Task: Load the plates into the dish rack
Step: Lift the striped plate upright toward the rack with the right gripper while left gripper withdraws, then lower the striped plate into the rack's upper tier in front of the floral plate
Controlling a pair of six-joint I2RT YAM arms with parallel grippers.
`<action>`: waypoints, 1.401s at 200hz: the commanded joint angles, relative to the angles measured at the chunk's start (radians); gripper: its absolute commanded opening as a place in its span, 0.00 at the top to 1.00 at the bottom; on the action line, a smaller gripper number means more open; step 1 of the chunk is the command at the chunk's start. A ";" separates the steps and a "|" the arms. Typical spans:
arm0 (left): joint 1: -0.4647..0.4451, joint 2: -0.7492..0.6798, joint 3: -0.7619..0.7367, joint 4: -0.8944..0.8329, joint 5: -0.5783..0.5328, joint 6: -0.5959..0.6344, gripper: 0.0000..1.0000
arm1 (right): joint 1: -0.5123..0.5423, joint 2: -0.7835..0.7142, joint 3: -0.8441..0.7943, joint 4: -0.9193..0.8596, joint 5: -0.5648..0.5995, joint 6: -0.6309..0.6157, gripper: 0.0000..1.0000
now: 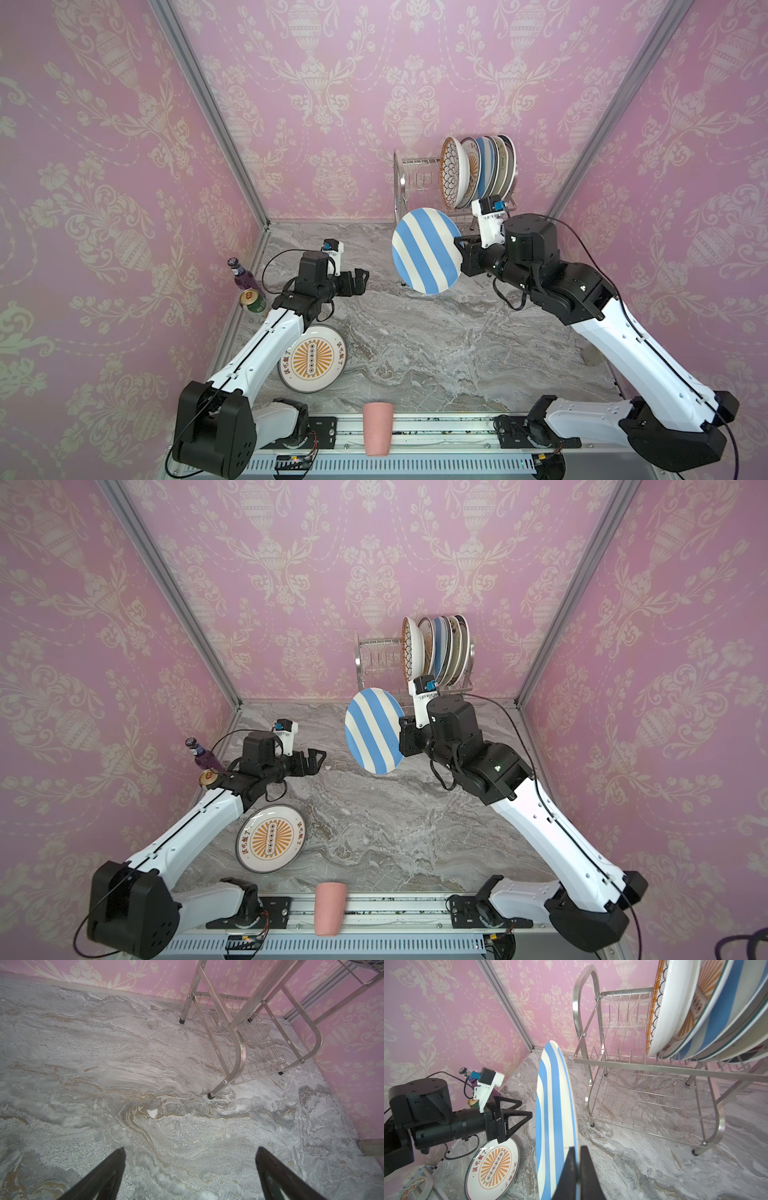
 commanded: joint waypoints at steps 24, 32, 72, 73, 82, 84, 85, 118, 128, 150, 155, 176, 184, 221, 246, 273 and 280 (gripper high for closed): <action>0.009 -0.023 0.039 -0.031 0.040 0.021 0.01 | -0.002 0.062 0.182 0.032 0.245 -0.138 1.00; 0.009 -0.022 0.041 -0.030 0.050 0.017 0.01 | -0.002 0.074 0.206 0.050 0.274 -0.156 1.00; 0.013 -0.014 0.058 -0.048 0.045 0.025 0.01 | -0.005 0.171 0.347 0.127 0.386 -0.258 1.00; 0.013 -0.014 0.058 -0.048 0.045 0.025 0.01 | -0.004 0.175 0.350 0.128 0.388 -0.261 1.00; 0.013 -0.014 0.060 -0.045 0.048 0.021 0.01 | -0.006 0.207 0.386 0.146 0.405 -0.284 1.00; 0.014 -0.014 0.060 -0.045 0.048 0.020 0.01 | -0.007 0.215 0.395 0.149 0.410 -0.288 1.00; 0.014 -0.014 0.060 -0.045 0.048 0.020 0.01 | -0.007 0.219 0.400 0.151 0.413 -0.292 1.00; 0.018 -0.015 0.054 -0.048 0.050 0.014 0.01 | -0.012 0.344 0.509 0.223 0.472 -0.370 1.00; 0.020 -0.016 0.054 -0.055 0.047 0.016 0.01 | -0.015 0.381 0.537 0.246 0.497 -0.393 1.00; 0.025 -0.022 0.056 -0.073 0.042 0.022 0.01 | -0.022 0.456 0.594 0.289 0.515 -0.426 1.00; 0.026 -0.025 0.056 -0.075 0.041 0.023 0.01 | -0.026 0.476 0.615 0.291 0.514 -0.429 1.00; 0.031 -0.033 0.051 -0.082 0.030 0.019 0.01 | -0.033 0.551 0.688 0.287 0.527 -0.447 1.00; 0.033 -0.038 0.040 -0.075 0.029 0.008 0.01 | -0.037 0.577 0.711 0.288 0.535 -0.455 1.00; 0.047 -0.045 0.017 -0.083 0.020 0.008 0.01 | -0.057 0.660 0.775 0.309 0.574 -0.485 1.00; 0.057 -0.047 0.016 -0.087 0.021 0.015 0.01 | -0.079 0.682 0.777 0.320 0.571 -0.477 1.00; 0.065 -0.043 0.018 -0.087 0.024 0.021 0.00 | -0.103 0.703 0.782 0.311 0.569 -0.460 1.00; 0.066 -0.040 0.018 -0.087 0.026 0.022 0.01 | -0.108 0.707 0.783 0.307 0.566 -0.454 1.00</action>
